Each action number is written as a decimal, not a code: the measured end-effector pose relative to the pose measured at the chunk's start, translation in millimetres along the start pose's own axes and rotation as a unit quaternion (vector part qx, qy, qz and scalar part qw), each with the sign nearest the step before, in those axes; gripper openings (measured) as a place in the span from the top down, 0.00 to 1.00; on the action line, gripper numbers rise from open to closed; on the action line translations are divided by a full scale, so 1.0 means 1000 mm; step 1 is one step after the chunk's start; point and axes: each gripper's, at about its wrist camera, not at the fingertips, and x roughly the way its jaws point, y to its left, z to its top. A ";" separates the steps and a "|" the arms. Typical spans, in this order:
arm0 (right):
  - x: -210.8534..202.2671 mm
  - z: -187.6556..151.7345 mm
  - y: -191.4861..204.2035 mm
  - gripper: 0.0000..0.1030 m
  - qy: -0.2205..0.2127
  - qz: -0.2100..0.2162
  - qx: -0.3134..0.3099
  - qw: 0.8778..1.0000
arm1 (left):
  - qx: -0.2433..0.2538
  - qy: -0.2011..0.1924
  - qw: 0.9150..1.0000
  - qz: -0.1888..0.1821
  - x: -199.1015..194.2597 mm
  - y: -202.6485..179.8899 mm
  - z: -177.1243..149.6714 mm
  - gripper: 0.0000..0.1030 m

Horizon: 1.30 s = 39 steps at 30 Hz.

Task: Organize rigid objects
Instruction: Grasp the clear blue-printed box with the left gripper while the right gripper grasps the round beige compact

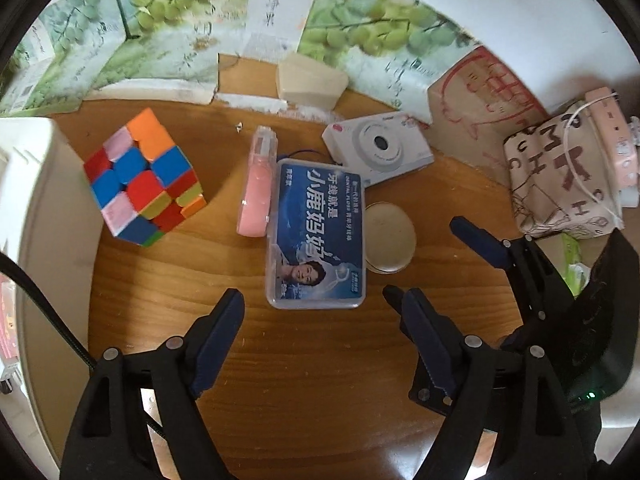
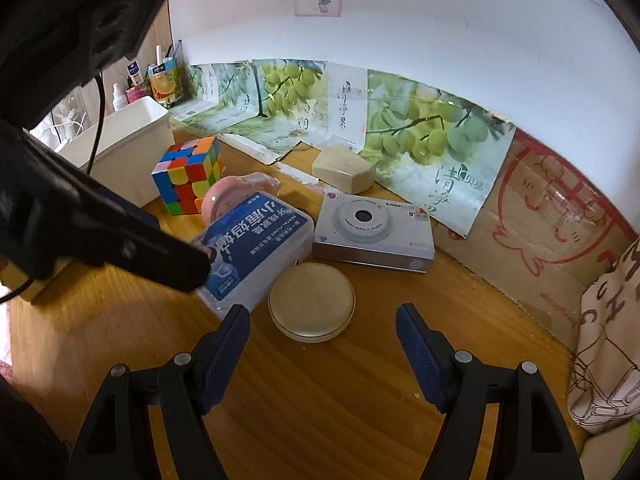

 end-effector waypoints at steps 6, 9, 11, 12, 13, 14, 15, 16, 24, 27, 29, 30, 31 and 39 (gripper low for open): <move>0.011 -0.001 -0.001 0.26 0.004 0.000 0.012 1.000 | 0.003 0.012 1.000 0.009 0.017 -0.003 0.010 0.19; 0.016 0.000 0.001 0.26 0.006 0.001 0.012 1.000 | 0.006 0.014 1.000 0.018 0.023 -0.003 0.013 0.19; 0.019 0.000 0.003 0.26 0.006 -0.001 0.009 1.000 | 0.005 0.020 0.999 0.026 0.028 -0.003 0.015 0.19; 0.020 0.001 0.004 0.26 0.006 -0.001 0.008 1.000 | 0.004 0.023 0.999 0.028 0.031 -0.003 0.016 0.19; 0.021 0.001 0.005 0.26 0.007 -0.001 0.007 1.000 | 0.004 0.026 0.999 0.029 0.034 -0.002 0.017 0.19; 0.022 0.001 0.006 0.27 0.008 -0.003 0.006 1.000 | 0.003 0.027 0.999 0.030 0.035 -0.002 0.017 0.19; 0.024 0.001 0.007 0.28 0.009 -0.005 0.004 1.000 | 0.001 0.027 0.999 0.031 0.037 -0.002 0.018 0.19; 0.025 0.001 0.008 0.30 0.011 -0.006 0.003 1.000 | -0.001 0.027 0.999 0.030 0.039 -0.001 0.019 0.19; 0.031 0.003 0.015 0.38 0.011 -0.015 -0.003 1.000 | -0.011 0.023 0.999 0.023 0.044 0.011 0.025 0.27; 0.034 0.004 0.014 0.46 0.012 -0.018 -0.001 1.000 | -0.013 0.020 1.000 0.018 0.040 0.016 0.026 0.29; 0.034 0.005 0.013 0.46 0.013 -0.018 0.001 1.000 | -0.016 0.019 1.000 0.015 0.038 0.019 0.026 0.30; 0.034 0.005 0.014 0.46 0.014 -0.019 0.000 1.000 | -0.018 0.019 1.000 0.015 0.037 0.020 0.026 0.30; 0.034 0.005 0.014 0.46 0.015 -0.020 -0.001 1.000 | -0.021 0.019 0.999 0.015 0.037 0.021 0.026 0.30; 0.027 -0.003 0.022 0.46 0.023 -0.026 0.014 0.999 | -0.037 0.030 0.999 0.010 0.037 0.030 0.017 0.30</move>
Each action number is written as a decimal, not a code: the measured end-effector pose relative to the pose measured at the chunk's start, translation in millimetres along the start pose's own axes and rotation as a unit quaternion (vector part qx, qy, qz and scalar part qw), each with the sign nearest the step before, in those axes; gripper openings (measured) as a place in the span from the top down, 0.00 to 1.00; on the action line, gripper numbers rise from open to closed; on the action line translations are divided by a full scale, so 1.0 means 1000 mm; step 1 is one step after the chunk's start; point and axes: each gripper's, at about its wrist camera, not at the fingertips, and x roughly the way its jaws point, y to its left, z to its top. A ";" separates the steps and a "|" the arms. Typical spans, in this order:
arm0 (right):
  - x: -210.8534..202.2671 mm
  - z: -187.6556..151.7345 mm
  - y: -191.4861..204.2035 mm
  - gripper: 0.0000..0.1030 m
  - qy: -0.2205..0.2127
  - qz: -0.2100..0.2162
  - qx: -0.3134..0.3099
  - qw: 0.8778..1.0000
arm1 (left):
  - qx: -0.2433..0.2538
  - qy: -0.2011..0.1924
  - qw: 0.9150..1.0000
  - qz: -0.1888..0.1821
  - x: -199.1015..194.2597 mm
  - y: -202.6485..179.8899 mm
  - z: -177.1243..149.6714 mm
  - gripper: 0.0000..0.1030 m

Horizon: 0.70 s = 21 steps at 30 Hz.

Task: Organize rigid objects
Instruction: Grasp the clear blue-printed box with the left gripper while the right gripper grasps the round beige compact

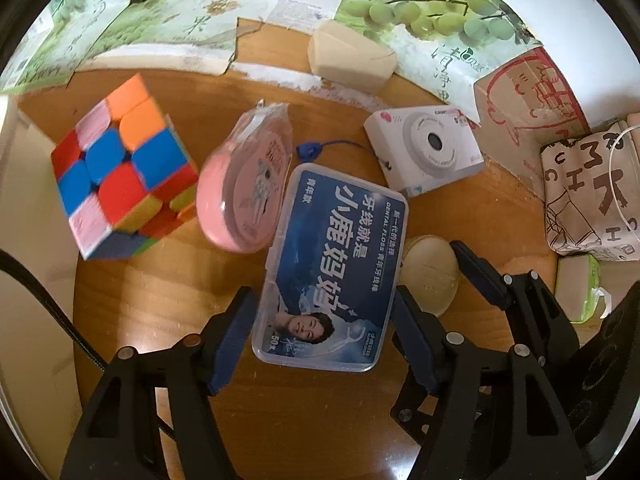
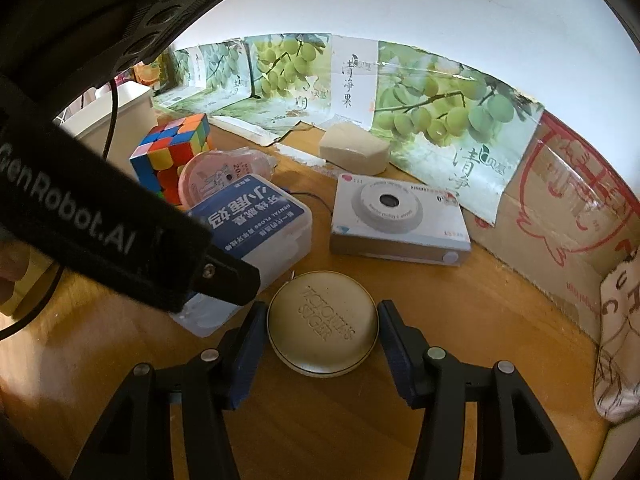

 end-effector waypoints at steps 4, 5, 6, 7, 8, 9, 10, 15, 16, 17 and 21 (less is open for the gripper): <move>-0.011 -0.012 0.009 0.46 0.008 0.002 0.008 1.000 | -0.002 0.004 1.000 0.001 -0.003 0.002 -0.009 0.31; -0.013 -0.016 0.012 0.46 0.011 0.003 0.011 1.000 | -0.001 0.005 1.000 0.001 -0.004 0.002 -0.011 0.31; -0.017 -0.019 0.014 0.46 0.014 0.004 0.015 1.000 | 0.000 0.005 1.000 0.002 -0.002 0.000 -0.014 0.31; -0.020 -0.023 0.017 0.46 0.016 0.007 0.018 1.000 | 0.001 0.006 1.000 0.002 -0.003 0.001 -0.018 0.31; -0.024 -0.028 0.021 0.46 0.019 0.009 0.022 1.000 | 0.002 0.006 1.000 0.002 -0.006 0.000 -0.022 0.31; -0.027 -0.031 0.024 0.46 0.022 0.011 0.025 0.999 | 0.004 0.007 1.000 0.001 -0.008 -0.001 -0.026 0.31; -0.030 -0.034 0.027 0.46 0.024 0.011 0.027 0.999 | 0.007 0.007 1.000 0.000 -0.011 -0.001 -0.030 0.31; -0.047 -0.053 0.045 0.46 0.038 0.021 0.047 0.998 | 0.020 0.005 1.000 -0.008 -0.022 -0.006 -0.051 0.32; -0.051 -0.057 0.049 0.46 0.040 0.023 0.051 0.998 | 0.025 0.004 1.000 -0.009 -0.026 -0.006 -0.058 0.32; -0.053 -0.061 0.052 0.46 0.041 0.024 0.053 0.997 | 0.029 0.003 1.000 -0.009 -0.027 -0.008 -0.061 0.32; -0.069 -0.075 0.067 0.46 0.047 0.030 0.072 0.996 | 0.048 0.002 0.999 -0.007 -0.037 -0.006 -0.083 0.33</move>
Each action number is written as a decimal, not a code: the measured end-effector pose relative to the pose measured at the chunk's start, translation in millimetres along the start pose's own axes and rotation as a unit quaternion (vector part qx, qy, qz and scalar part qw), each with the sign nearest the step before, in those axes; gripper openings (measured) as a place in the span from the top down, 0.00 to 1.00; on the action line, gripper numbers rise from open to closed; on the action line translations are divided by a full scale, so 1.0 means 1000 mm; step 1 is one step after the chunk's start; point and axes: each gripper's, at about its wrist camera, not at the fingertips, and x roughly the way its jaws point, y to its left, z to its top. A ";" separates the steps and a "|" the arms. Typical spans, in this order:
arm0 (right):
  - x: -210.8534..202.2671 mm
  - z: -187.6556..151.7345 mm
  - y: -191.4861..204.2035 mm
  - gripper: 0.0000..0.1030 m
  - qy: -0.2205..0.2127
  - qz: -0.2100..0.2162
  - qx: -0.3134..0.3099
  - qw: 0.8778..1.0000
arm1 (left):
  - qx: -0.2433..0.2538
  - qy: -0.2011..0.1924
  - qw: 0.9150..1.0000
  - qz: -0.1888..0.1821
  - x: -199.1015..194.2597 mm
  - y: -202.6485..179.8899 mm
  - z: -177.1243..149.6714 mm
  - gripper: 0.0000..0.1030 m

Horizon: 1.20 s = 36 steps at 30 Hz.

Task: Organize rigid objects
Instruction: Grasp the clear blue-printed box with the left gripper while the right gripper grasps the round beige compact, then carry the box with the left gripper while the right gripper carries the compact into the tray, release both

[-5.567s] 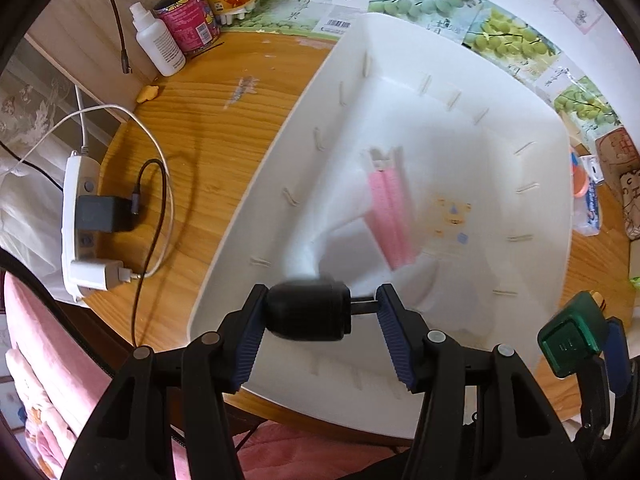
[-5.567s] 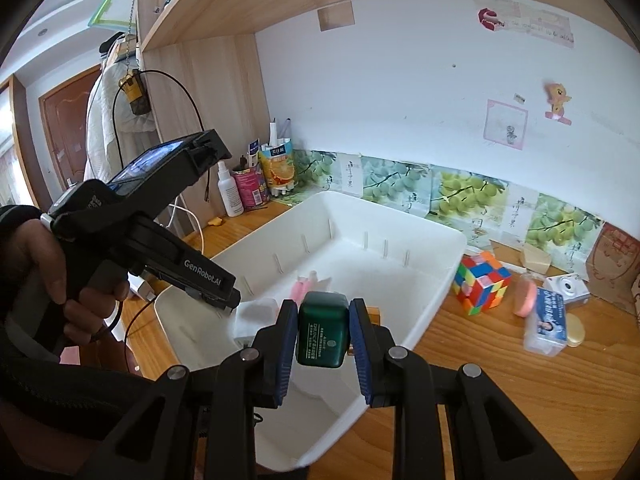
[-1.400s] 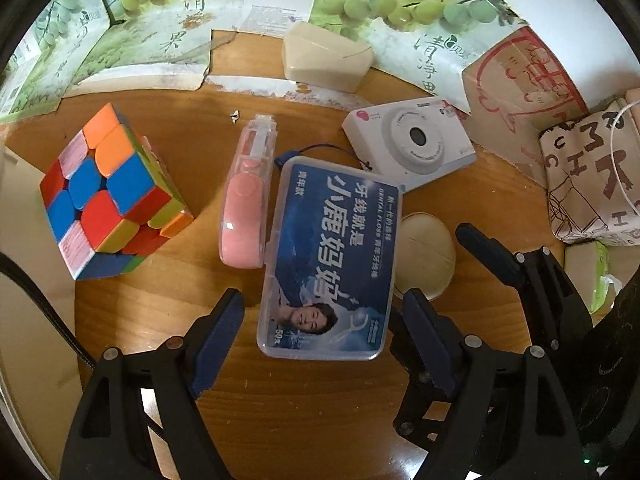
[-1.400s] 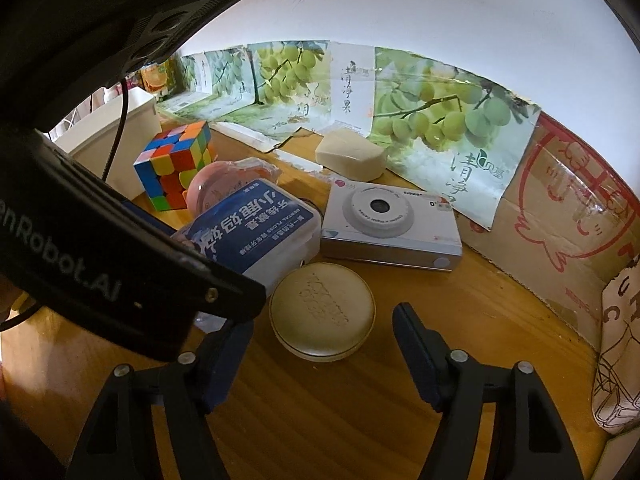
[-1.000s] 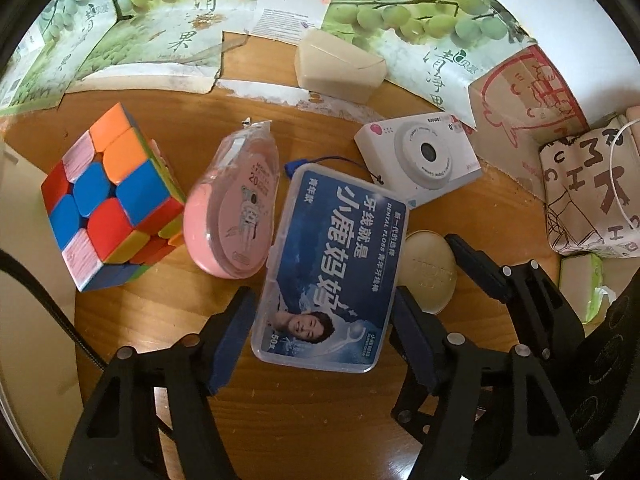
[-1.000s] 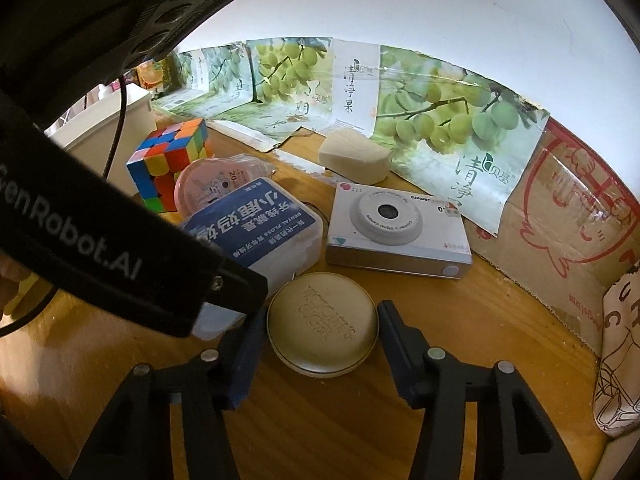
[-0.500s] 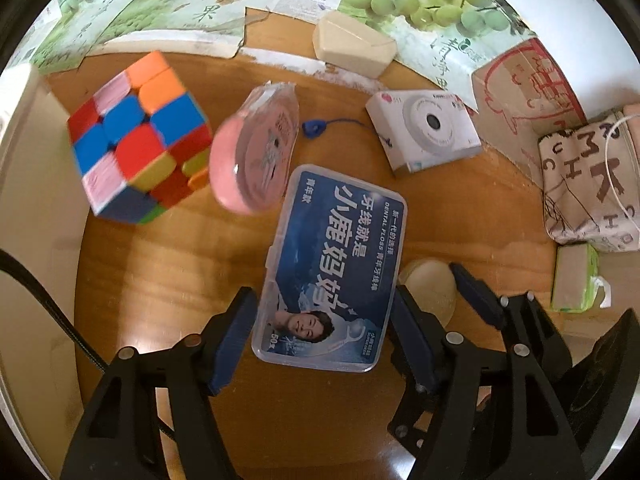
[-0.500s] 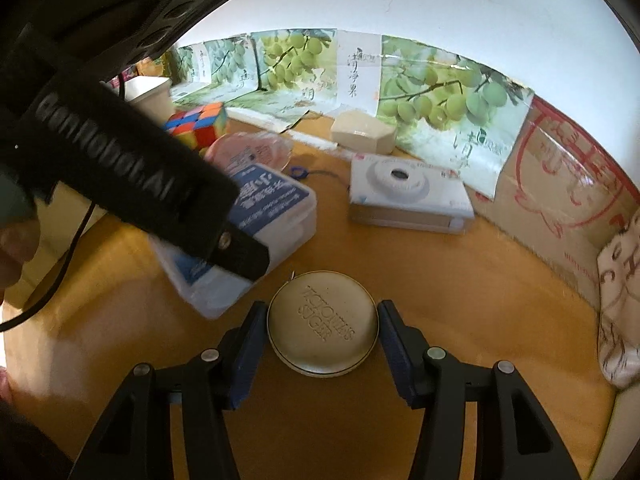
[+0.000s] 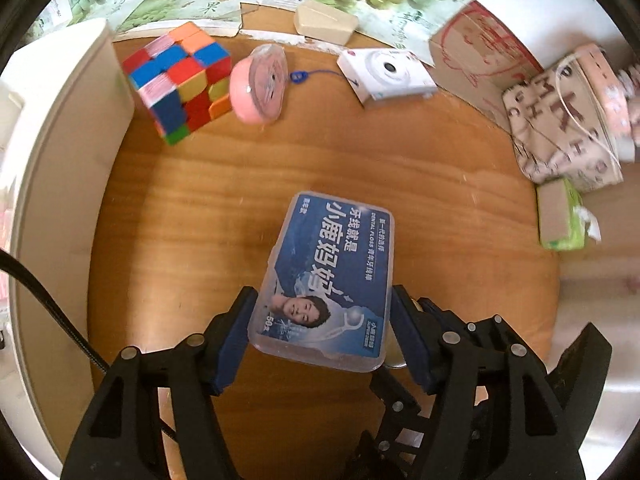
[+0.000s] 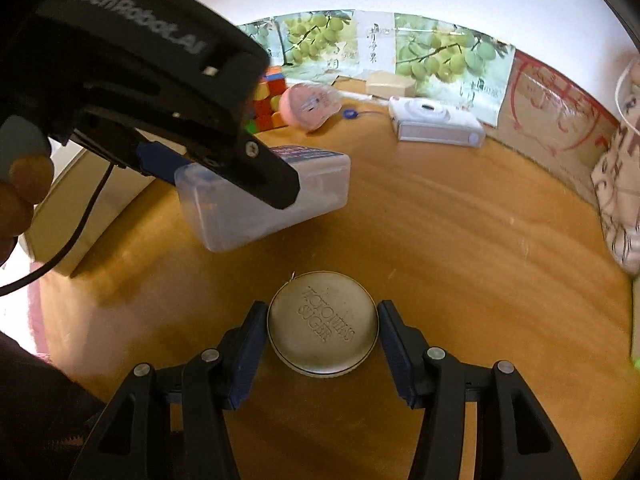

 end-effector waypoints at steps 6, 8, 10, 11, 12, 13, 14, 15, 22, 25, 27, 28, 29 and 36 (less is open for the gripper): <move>-0.013 -0.015 0.019 0.46 0.005 0.010 0.020 1.000 | 0.019 0.001 1.000 0.007 -0.016 0.009 -0.031 0.33; -0.016 -0.016 0.025 0.46 0.008 0.011 0.022 1.000 | 0.021 -0.001 1.000 0.006 -0.025 0.015 -0.040 0.33; -0.021 -0.020 0.033 0.46 0.009 0.010 0.021 1.000 | 0.024 -0.003 1.000 0.006 -0.033 0.018 -0.046 0.33; -0.023 -0.020 0.036 0.46 0.009 0.011 0.022 1.000 | 0.026 -0.005 1.000 0.006 -0.038 0.020 -0.049 0.33; -0.025 -0.020 0.038 0.46 0.008 0.012 0.024 1.000 | 0.029 -0.008 1.000 0.008 -0.043 0.022 -0.052 0.33; -0.027 -0.019 0.040 0.46 0.006 0.013 0.026 1.000 | 0.034 -0.015 0.999 0.009 -0.050 0.024 -0.055 0.33; -0.028 -0.018 0.041 0.46 0.005 0.013 0.026 1.000 | 0.037 -0.019 0.999 0.011 -0.055 0.026 -0.058 0.33; -0.031 -0.017 0.045 0.46 0.003 0.014 0.027 1.000 | 0.041 -0.024 0.999 0.013 -0.060 0.027 -0.060 0.33; -0.046 -0.001 0.073 0.46 -0.015 0.019 0.018 1.000 | 0.070 -0.065 0.995 0.028 -0.097 0.037 -0.072 0.33; -0.053 0.011 0.086 0.46 -0.030 0.023 0.012 0.999 | 0.075 -0.085 0.993 0.035 -0.111 0.045 -0.073 0.33; -0.056 0.020 0.096 0.46 -0.040 0.024 0.008 0.999 | 0.075 -0.098 0.992 0.034 -0.120 0.054 -0.074 0.33; -0.058 0.025 0.102 0.46 -0.047 0.025 0.007 0.999 | 0.073 -0.107 0.991 0.032 -0.126 0.060 -0.074 0.33; -0.060 0.028 0.106 0.46 -0.052 0.027 0.007 0.998 | 0.071 -0.113 0.991 0.031 -0.130 0.065 -0.074 0.33; -0.067 0.058 0.142 0.46 -0.101 0.038 0.000 0.994 | 0.066 -0.186 0.980 0.034 -0.167 0.110 -0.075 0.33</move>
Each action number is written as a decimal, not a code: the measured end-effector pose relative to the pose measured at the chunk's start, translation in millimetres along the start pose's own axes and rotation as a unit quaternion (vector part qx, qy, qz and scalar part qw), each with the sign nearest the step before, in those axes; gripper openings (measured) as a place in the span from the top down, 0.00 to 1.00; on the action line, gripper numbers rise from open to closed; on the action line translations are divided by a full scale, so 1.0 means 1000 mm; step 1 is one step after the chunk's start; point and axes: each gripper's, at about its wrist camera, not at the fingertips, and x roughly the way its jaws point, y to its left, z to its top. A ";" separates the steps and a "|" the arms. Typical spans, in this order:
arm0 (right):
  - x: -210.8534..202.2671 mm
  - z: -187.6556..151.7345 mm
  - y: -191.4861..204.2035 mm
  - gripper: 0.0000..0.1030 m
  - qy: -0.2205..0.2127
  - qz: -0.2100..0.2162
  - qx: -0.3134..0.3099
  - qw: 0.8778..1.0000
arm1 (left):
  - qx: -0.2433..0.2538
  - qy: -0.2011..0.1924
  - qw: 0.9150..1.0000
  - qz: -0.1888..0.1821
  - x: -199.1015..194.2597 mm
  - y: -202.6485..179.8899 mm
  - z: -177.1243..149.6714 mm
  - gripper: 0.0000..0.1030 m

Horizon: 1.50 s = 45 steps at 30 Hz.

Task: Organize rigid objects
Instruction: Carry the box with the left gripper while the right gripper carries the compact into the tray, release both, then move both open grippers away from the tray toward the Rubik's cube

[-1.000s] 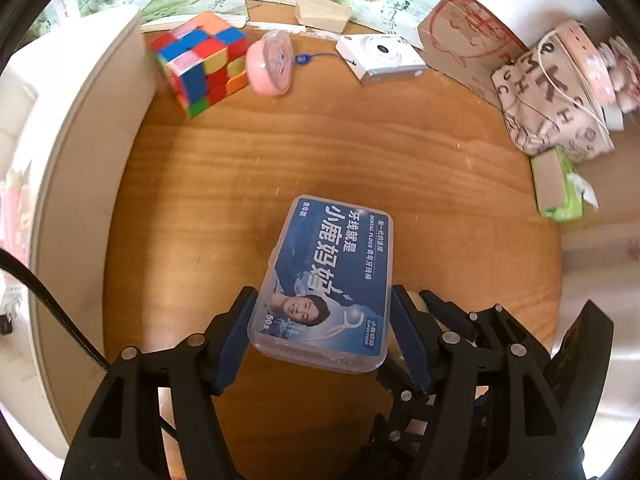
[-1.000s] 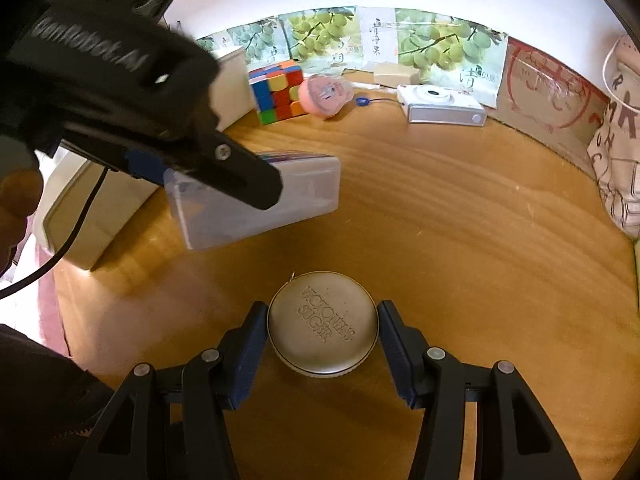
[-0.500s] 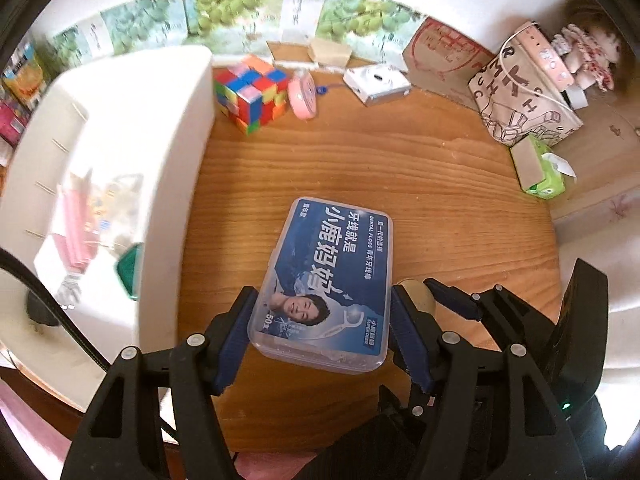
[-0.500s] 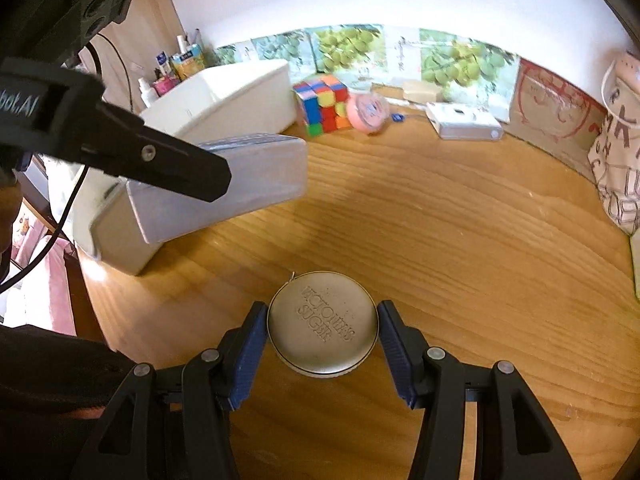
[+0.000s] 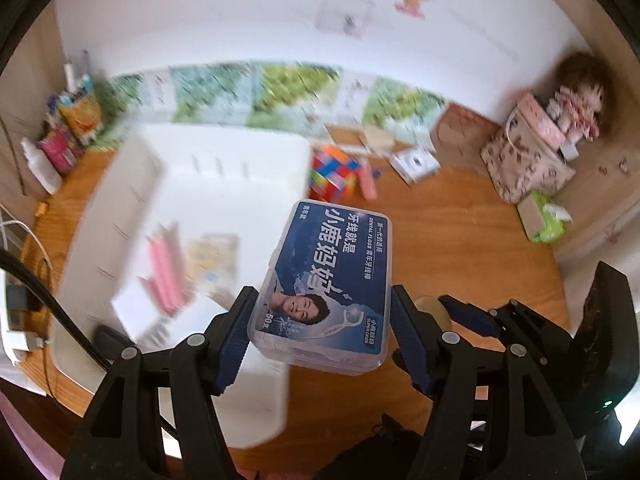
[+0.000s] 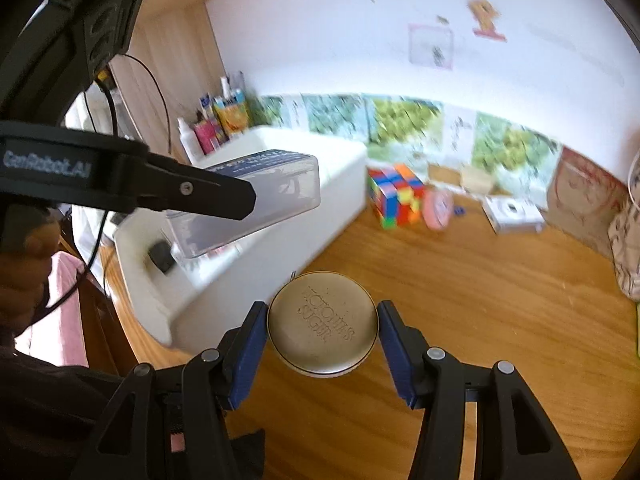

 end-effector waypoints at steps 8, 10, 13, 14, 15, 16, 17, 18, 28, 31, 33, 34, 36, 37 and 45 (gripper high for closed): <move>0.011 0.024 0.040 0.46 -0.050 0.007 -0.004 0.999 | 0.012 -0.102 0.995 0.019 -0.031 0.055 -0.002 0.33; 0.013 0.028 0.051 0.46 -0.064 0.007 -0.004 0.998 | 0.014 -0.123 0.992 0.023 -0.037 0.066 -0.005 0.33; 0.018 0.034 0.066 0.46 -0.082 0.007 -0.007 0.997 | 0.014 -0.145 0.989 0.035 -0.043 0.086 -0.007 0.33; 0.020 0.035 0.071 0.46 -0.087 0.007 -0.007 0.996 | 0.011 -0.147 0.988 0.038 -0.043 0.093 -0.009 0.34; 0.023 0.037 0.077 0.46 -0.092 0.008 -0.007 0.996 | 0.005 -0.148 0.988 0.041 -0.044 0.100 -0.010 0.34; 0.025 0.038 0.081 0.46 -0.095 0.009 -0.007 0.995 | -0.003 -0.148 0.988 0.044 -0.044 0.109 -0.010 0.34; 0.028 0.039 0.085 0.46 -0.098 0.009 -0.007 0.995 | -0.008 -0.148 0.988 0.047 -0.043 0.116 -0.011 0.35; 0.031 0.040 0.090 0.46 -0.103 0.008 -0.008 0.995 | -0.015 -0.146 0.988 0.051 -0.042 0.126 -0.012 0.35; 0.059 0.045 0.128 0.34 -0.119 0.001 0.001 0.993 | -0.048 -0.121 0.986 0.100 -0.032 0.182 -0.021 0.35; 0.063 0.045 0.134 0.26 -0.123 -0.014 0.008 0.992 | -0.045 -0.136 0.984 0.110 -0.034 0.188 -0.020 0.34; 0.064 0.044 0.138 0.26 -0.122 -0.019 0.009 0.992 | -0.040 -0.139 0.984 0.108 -0.035 0.190 -0.020 0.26; 0.064 0.043 0.139 0.26 -0.124 -0.024 0.010 0.992 | -0.036 -0.140 0.984 0.104 -0.035 0.190 -0.021 0.25; 0.064 0.043 0.142 0.26 -0.125 -0.031 0.010 0.992 | -0.031 -0.141 0.985 0.099 -0.034 0.191 -0.020 0.24; 0.063 0.042 0.143 0.26 -0.127 -0.035 0.011 0.991 | -0.027 -0.141 0.985 0.094 -0.034 0.190 -0.020 0.24; 0.048 0.037 0.147 0.22 -0.141 -0.078 0.014 0.987 | -0.007 -0.149 0.987 0.066 -0.034 0.180 -0.014 0.22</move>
